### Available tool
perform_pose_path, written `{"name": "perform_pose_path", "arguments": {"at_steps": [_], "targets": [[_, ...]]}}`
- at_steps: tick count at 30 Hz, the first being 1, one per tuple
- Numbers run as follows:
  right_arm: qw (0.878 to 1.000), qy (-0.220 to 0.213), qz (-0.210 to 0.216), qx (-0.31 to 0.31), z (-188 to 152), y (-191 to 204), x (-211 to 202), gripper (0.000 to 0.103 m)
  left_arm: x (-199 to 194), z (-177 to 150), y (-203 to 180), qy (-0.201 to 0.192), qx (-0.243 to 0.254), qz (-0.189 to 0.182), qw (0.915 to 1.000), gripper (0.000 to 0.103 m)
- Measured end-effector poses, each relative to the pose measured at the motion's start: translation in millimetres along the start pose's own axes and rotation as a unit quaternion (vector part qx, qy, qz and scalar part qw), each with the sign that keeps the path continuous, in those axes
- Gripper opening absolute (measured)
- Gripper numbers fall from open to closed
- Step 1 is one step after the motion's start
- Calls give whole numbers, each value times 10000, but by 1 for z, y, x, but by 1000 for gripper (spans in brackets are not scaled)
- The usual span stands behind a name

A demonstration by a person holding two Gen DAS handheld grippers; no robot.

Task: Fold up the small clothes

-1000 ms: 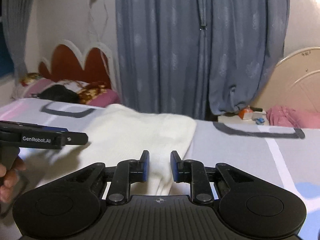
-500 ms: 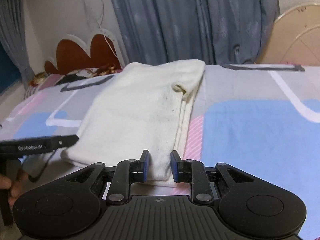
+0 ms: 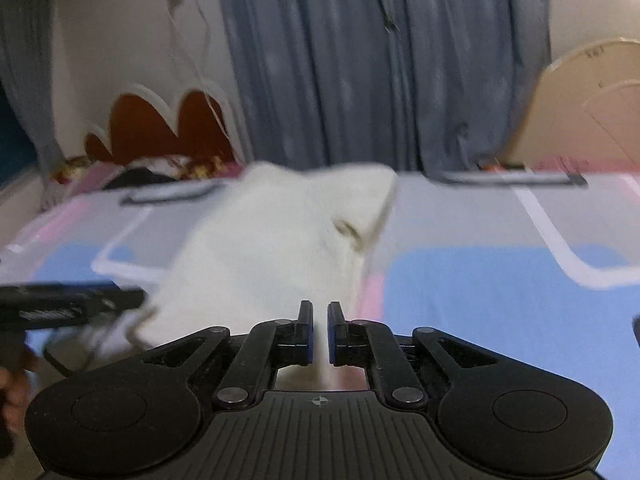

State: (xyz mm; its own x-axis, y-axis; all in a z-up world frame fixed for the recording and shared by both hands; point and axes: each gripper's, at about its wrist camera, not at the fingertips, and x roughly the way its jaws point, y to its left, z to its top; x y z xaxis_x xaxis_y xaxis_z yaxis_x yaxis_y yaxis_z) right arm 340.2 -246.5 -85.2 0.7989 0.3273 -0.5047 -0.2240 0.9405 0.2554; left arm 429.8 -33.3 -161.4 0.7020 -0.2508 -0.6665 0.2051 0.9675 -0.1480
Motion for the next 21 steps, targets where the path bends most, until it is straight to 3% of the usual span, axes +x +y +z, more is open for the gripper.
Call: {"name": "perform_pose_path", "arguments": {"at_steps": [3, 5, 7, 9, 13, 15, 18, 21], "targets": [[9952, 924, -56, -308, -13, 3, 38, 5, -4, 5, -2, 47, 160, 17, 9999, 59], [9952, 835, -49, -512, -4, 5, 33, 6, -13, 17, 0, -213, 121, 98, 9997, 67], [9986, 177, -95, -498, 13, 5, 17, 6, -11, 31, 0, -424, 120, 172, 9989, 76], [9991, -74, -79, -421, 32, 2, 22, 6, 1, 48, -6, -475, 120, 196, 9986, 76], [9981, 195, -274, -512, 46, -3, 68, 6, 39, 61, -16, -157, 209, 232, 9994, 77], [9942, 780, -357, -646, 38, -7, 97, 5, 60, 53, -16, 267, 238, 116, 9993, 85], [9933, 865, -320, -693, 37, -11, 93, 6, 57, 46, -16, 131, 248, 162, 9995, 88], [9966, 514, -231, -597, 43, -15, 72, 6, 52, 45, -14, 95, 224, 176, 9995, 88]]}}
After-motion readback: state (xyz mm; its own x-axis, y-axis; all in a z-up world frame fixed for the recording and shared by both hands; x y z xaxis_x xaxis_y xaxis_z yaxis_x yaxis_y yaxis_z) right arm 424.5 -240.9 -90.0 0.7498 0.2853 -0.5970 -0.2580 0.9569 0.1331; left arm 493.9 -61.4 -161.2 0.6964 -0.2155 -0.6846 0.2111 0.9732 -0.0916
